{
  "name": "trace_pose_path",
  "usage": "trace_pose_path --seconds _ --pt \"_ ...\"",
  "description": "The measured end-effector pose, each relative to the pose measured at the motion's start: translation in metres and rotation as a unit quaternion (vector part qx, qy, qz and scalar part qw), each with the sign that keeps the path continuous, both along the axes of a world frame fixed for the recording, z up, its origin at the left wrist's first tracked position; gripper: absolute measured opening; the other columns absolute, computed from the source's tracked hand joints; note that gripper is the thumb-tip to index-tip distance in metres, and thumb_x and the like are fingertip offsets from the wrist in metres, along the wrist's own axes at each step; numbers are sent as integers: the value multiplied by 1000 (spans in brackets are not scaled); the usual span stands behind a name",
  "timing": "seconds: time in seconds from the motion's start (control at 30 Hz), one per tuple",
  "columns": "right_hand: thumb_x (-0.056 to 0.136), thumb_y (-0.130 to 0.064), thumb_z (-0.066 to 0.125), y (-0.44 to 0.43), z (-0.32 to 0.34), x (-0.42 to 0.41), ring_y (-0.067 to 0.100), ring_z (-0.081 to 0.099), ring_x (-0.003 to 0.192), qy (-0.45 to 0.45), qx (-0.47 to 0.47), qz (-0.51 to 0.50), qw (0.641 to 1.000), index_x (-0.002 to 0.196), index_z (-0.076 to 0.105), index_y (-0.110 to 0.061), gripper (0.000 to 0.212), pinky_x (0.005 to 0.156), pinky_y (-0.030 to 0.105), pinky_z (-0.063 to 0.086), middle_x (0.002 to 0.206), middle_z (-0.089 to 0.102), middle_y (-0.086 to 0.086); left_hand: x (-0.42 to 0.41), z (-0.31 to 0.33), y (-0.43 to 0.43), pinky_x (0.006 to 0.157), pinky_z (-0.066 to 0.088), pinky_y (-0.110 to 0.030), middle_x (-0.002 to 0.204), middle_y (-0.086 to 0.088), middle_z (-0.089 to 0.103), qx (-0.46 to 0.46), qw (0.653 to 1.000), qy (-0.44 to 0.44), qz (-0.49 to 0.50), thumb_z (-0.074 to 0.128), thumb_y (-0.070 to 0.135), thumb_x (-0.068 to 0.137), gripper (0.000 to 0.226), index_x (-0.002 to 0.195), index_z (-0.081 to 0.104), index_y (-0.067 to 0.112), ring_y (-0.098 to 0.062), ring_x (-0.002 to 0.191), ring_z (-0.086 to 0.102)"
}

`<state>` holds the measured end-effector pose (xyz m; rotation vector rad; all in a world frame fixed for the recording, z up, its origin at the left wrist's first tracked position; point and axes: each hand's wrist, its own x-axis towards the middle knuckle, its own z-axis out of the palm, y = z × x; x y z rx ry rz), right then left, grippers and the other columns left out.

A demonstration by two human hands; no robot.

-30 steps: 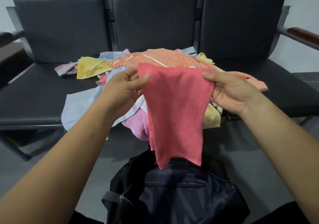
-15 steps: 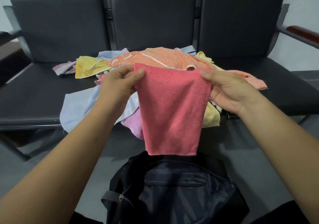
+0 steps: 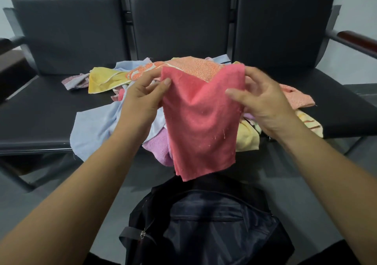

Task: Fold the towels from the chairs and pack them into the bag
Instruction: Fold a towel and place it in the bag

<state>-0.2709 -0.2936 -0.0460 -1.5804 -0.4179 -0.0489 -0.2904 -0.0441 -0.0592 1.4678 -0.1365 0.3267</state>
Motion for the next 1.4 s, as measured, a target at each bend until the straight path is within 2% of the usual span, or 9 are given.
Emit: trace_pose_path --seconds 0.17,0.33,0.47,0.63,0.73,0.87,0.97,1.17,1.4 --pt "74 -17 92 29 -19 -7 7 60 128 0 -85 24 996 155 35 -25 99 112 39 48 143 57 -7 -9 4 -15 86 59 -43 101 -13 76 107 990 -17 -91 59 13 102 32 134 60 19 -20 89 71" --pt "79 0 83 32 -12 -4 15 68 118 51 68 -25 996 145 48 -20 77 100 39 56 130 66 0 -5 -11 -14 78 58 -43 98 -13 76 13 992 67 -104 85 25 80 52 119 50 23 -24 86 72" --pt "80 7 77 19 -3 5 19 74 103 106 191 -44 975 127 58 -17 56 85 32 59 114 71 4 -4 -35 -8 102 51 -42 118 -10 74 174 943 163 -234 77 27 83 43 121 70 10 -24 110 70" --pt "85 -7 79 4 -15 18 28 73 106 252 231 -5 940 146 50 -4 68 84 39 61 120 71 18 -11 -22 -25 78 59 -27 99 -2 77 -73 948 184 -250 52 14 101 28 127 59 9 -13 93 72" --pt "80 -28 86 1 -26 17 31 68 114 312 189 65 929 156 34 -5 95 94 45 59 129 64 19 -5 -21 -26 99 56 -42 136 -18 63 -174 940 208 -209 60 28 98 47 137 52 4 -28 123 64" --pt "90 -26 71 -1 -40 11 27 69 117 319 126 138 929 145 53 -18 59 95 42 58 131 69 11 -3 -15 -25 79 62 -34 110 -12 73 -275 918 238 -157 63 34 90 48 124 64 0 -22 97 74" --pt "80 -8 76 1 -43 8 28 69 117 297 95 145 939 136 62 -18 59 94 42 59 132 68 13 1 -16 -14 83 62 -37 110 -12 74 -311 914 224 -133 63 31 92 44 123 64 0 -23 98 74" --pt "80 3 76 5 -39 11 20 74 98 218 104 7 970 115 71 -13 39 78 28 61 119 69 13 10 -24 9 78 59 -26 104 -9 76 -51 982 167 -70 60 -3 94 33 126 63 0 -18 94 74" --pt "83 6 74 0 -37 15 22 68 108 188 108 -35 976 102 72 -11 25 90 33 60 116 68 10 8 -26 15 82 62 -31 95 -3 79 117 985 127 -5 65 17 98 13 107 73 22 -16 88 75"
